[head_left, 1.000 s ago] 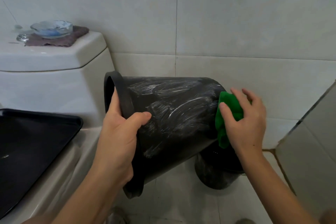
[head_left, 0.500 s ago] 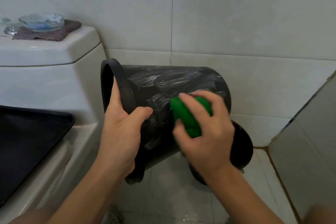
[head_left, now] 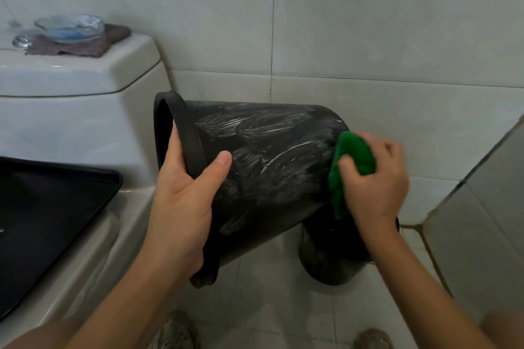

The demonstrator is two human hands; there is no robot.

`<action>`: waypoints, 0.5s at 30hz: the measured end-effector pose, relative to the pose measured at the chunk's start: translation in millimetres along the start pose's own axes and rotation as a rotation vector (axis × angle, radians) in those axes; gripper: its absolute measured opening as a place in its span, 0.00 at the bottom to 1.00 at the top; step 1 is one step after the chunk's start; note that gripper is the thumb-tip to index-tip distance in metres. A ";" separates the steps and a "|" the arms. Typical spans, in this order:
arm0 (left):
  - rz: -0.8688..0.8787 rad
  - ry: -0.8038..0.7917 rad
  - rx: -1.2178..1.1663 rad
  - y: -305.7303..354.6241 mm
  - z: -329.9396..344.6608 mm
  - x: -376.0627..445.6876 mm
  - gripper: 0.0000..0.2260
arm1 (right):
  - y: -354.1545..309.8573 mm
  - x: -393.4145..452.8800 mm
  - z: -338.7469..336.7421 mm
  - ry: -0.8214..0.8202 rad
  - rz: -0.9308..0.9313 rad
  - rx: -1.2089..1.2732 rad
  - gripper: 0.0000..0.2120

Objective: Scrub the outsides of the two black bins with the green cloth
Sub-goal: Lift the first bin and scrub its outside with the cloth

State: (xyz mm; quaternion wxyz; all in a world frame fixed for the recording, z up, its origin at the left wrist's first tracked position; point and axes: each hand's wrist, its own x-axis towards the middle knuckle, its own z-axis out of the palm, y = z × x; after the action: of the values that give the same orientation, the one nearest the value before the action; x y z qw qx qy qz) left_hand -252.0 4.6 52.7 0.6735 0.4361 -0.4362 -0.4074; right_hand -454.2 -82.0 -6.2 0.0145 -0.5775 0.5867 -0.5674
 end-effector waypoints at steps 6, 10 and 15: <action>-0.020 -0.009 -0.034 3.9 -2.9 0.9 0.21 | 0.3 14.1 -10.2 0.064 -0.016 -0.026 0.22; 0.022 -0.063 0.001 -1.0 6.0 -1.2 0.23 | -30.9 -9.1 -4.9 0.007 -0.192 -0.021 0.18; 0.101 -0.101 0.078 -6.9 13.1 -0.6 0.29 | -82.0 -53.4 -0.7 -0.089 -0.389 0.095 0.16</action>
State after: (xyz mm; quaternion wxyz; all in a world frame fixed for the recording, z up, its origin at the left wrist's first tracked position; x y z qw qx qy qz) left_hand -265.6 0.2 49.2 0.6529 0.4184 -0.5065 -0.3771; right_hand -382.7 -19.0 16.0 -0.0424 -0.7032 0.4353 -0.5605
